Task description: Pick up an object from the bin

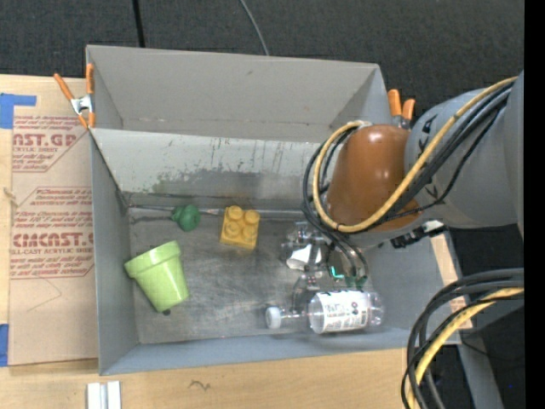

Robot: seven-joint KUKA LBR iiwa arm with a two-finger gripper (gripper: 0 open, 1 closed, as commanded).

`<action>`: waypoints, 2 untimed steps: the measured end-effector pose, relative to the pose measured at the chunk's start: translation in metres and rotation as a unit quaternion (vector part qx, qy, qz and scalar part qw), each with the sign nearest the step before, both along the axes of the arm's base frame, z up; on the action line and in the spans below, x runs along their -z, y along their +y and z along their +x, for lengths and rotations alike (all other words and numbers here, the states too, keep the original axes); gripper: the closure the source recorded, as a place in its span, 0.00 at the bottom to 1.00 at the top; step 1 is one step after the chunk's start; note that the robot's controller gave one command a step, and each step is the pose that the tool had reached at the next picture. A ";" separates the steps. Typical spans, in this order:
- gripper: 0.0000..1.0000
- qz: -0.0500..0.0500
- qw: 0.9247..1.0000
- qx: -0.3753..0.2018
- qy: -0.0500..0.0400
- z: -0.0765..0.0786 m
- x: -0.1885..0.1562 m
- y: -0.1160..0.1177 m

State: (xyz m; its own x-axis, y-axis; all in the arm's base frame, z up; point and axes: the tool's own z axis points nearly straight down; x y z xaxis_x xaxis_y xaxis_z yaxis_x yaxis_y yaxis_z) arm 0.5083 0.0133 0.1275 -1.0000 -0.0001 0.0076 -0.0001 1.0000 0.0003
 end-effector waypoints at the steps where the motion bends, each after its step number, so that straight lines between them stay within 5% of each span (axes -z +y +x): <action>1: 0.00 0.000 1.000 0.000 -0.004 0.002 -0.003 0.000; 2: 0.00 0.002 0.996 -0.094 -0.009 0.032 0.037 -0.038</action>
Offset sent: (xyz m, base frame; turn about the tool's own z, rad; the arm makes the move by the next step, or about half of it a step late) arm 0.0396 -0.0608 -0.0575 -0.2536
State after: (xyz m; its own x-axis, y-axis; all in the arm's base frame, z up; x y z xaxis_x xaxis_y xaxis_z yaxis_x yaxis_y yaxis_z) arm 0.5400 -0.0250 0.0909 -0.9823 -0.1871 -0.0105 -0.1872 0.9823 0.0017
